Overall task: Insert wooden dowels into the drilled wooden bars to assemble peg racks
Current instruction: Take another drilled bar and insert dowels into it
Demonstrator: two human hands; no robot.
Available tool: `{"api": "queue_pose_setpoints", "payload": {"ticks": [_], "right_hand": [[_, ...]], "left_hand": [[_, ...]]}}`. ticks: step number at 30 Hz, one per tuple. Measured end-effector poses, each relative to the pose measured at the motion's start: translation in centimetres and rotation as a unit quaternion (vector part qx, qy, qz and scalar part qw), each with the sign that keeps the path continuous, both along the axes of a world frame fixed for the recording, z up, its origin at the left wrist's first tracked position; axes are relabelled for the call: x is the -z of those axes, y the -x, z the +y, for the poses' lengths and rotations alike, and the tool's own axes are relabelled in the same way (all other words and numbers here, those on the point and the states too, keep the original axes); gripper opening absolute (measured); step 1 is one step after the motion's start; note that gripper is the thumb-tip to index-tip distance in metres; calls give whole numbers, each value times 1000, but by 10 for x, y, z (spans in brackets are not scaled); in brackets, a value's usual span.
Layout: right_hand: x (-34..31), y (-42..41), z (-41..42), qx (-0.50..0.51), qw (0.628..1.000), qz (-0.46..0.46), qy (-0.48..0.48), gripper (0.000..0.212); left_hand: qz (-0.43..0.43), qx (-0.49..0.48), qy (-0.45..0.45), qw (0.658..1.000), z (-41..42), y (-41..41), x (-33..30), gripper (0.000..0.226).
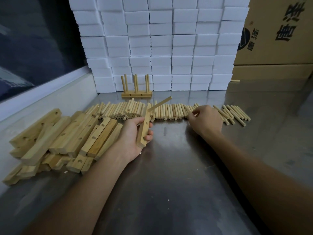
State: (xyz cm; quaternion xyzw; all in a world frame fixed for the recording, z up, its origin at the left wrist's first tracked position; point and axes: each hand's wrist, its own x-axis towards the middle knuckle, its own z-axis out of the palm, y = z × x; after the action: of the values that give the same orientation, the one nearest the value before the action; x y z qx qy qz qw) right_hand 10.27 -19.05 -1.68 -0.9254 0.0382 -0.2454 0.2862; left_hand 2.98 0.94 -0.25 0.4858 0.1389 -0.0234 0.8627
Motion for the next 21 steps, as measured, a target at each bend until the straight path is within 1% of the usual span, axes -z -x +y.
{"api": "queue_pose_setpoints", "payload": {"ticks": [2,4,7,9,11,13,15,16,17,19,21], "right_hand": [[-6,6,-2,0,998,-49,-44,23],[-13,13,-5,-22,989,-88,-117,22],[-21,24,-7,-66,958,-105,-258,14],[-24,32,-7,-93,920,-73,-375,12],[-24,38,-6,-129,865,-33,-483,12],[-24,44,-4,-163,814,-5,-557,7],[-24,46,-2,-178,783,7,-596,10],[-24,47,-1,-181,775,12,-605,14],[-25,47,-1,-183,771,17,-610,14],[-26,46,0,-193,771,32,-606,8],[-27,47,0,-211,768,51,-602,9]], "left_hand": [[0,-2,-3,1000,0,0,0,18],[-1,-1,-3,1000,0,-1,1,18],[-9,2,-7,1000,2,-1,1,17],[-11,4,-11,1000,2,-1,2,17],[-14,7,-17,1000,3,-1,3,16],[-15,8,-22,1000,3,-1,3,17],[-16,7,-24,1000,3,-1,3,17],[-16,7,-24,1000,3,-1,3,17],[-15,7,-25,1000,3,-2,3,18],[-14,7,-28,999,4,-2,4,18],[-14,8,-31,999,3,-3,4,18]]}}
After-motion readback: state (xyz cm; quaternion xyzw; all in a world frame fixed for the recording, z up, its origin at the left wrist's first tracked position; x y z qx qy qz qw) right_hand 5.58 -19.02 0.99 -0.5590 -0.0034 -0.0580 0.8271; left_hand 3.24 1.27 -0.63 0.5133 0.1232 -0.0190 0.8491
